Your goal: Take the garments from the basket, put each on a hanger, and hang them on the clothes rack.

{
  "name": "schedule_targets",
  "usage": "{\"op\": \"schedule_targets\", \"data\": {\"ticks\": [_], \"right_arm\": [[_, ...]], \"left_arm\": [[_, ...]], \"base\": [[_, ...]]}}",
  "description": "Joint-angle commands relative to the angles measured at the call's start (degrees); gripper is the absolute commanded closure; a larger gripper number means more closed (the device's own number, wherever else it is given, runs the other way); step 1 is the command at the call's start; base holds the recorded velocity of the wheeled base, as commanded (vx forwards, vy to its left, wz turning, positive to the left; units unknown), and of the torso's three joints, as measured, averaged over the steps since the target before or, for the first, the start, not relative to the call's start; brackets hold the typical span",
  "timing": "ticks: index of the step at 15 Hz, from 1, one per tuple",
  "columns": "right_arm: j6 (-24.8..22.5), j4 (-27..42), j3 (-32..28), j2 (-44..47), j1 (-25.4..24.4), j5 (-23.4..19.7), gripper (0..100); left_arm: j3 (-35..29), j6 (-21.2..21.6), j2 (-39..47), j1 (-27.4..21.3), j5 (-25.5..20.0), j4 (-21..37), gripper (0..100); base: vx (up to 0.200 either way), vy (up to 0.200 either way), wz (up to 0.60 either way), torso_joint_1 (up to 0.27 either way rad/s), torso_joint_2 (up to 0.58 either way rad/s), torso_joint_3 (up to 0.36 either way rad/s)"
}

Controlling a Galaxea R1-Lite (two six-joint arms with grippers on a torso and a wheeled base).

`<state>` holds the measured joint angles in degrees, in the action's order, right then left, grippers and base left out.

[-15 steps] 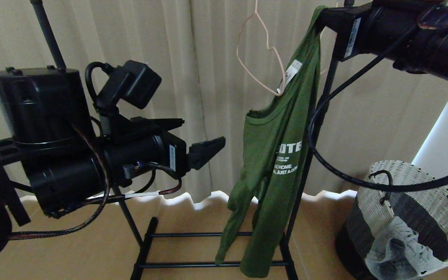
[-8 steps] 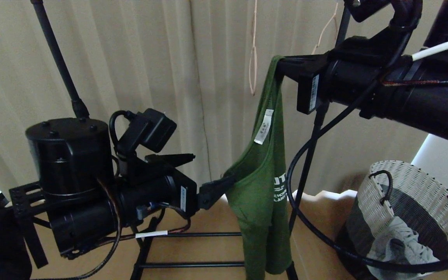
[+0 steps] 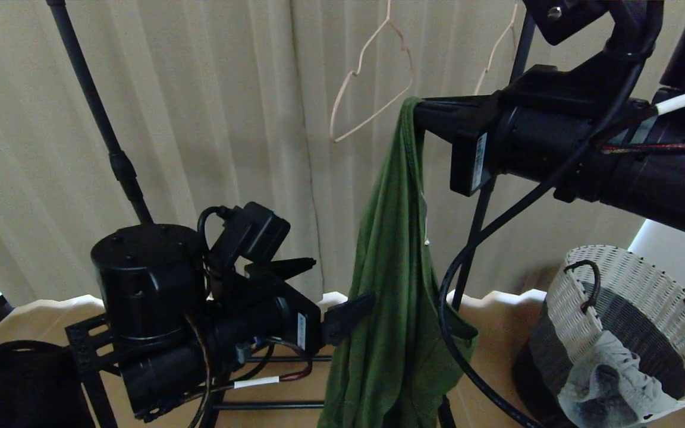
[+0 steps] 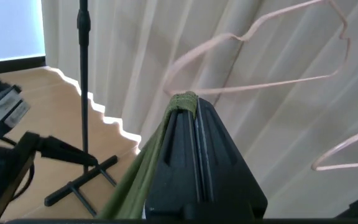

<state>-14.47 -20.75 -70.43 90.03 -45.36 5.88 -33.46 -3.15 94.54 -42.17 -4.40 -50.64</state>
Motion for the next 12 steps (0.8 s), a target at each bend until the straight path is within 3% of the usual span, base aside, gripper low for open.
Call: {"op": "schedule_targets", "data": {"ticks": [1, 4, 6, 9, 12], "right_arm": [[-0.03, 0.01, 0.02, -0.38, -0.08, 0.01, 100], [-0.12, 0.01, -0.24, 0.24, -0.17, 0.01, 100], [-0.21, 0.09, -0.94, 1.55, -0.34, 0.19, 100], [-0.3, 0.01, -1.65, 3.49, -0.34, 3.88, 100], [-0.3, 0.01, -3.49, 4.81, -0.43, 4.14, 100]], "left_arm": [[4.81, 0.16, -0.85, -1.87, -0.08, -3.85, 0], [8.15, 0.16, -3.22, -2.92, 0.01, -7.37, 0], [8.5, 0.16, -6.56, -3.27, 0.01, -7.63, 0], [8.59, 0.07, -10.43, -6.17, 0.18, -7.54, 0], [8.5, 0.07, -9.11, -6.88, 0.45, -7.28, 0]], "base": [[0.0, 0.0, 0.0, 0.0, 0.0, 0.0], [0.0, 0.0, 0.0, 0.0, 0.0, 0.0], [0.0, 0.0, 0.0, 0.0, 0.0, 0.0], [0.0, 0.0, 0.0, 0.0, 0.0, 0.0], [0.0, 0.0, 0.0, 0.0, 0.0, 0.0]]}}
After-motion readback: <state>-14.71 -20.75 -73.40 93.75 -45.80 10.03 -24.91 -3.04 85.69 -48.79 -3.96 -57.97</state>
